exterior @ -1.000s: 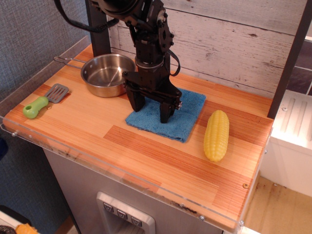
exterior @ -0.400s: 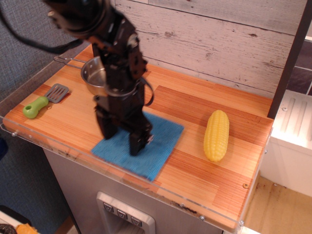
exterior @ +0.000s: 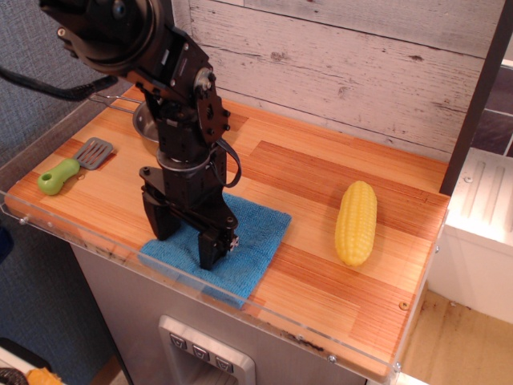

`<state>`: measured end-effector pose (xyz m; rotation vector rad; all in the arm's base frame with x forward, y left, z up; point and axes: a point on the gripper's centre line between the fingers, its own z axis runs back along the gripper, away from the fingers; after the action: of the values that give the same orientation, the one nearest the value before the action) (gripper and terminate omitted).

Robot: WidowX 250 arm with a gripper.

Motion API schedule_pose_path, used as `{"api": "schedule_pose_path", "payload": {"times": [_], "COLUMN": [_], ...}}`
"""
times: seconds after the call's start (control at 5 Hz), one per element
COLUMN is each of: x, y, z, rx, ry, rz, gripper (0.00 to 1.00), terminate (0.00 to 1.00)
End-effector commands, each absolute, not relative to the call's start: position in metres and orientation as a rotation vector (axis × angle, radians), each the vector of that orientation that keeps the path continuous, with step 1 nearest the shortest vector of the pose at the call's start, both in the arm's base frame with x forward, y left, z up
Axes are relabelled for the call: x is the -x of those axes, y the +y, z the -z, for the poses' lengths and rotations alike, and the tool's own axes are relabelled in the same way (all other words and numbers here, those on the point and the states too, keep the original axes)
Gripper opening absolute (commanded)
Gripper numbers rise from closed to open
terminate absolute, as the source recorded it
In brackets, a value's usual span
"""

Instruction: Slide the cloth to the front edge of the counter.

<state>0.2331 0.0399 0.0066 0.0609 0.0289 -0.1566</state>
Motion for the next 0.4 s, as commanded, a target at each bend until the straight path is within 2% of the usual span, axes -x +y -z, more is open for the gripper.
{"api": "schedule_pose_path", "payload": {"times": [0.0, 0.2], "x": [-0.2613, -0.271], "y": [0.0355, 0.0357], "z": [-0.023, -0.0239], "rx": [-0.036, -0.019], "ry": [-0.055, -0.064], "rz": [0.171, 0.184], "gripper": [1.0, 1.0], "terminate": [0.0, 0.0]}}
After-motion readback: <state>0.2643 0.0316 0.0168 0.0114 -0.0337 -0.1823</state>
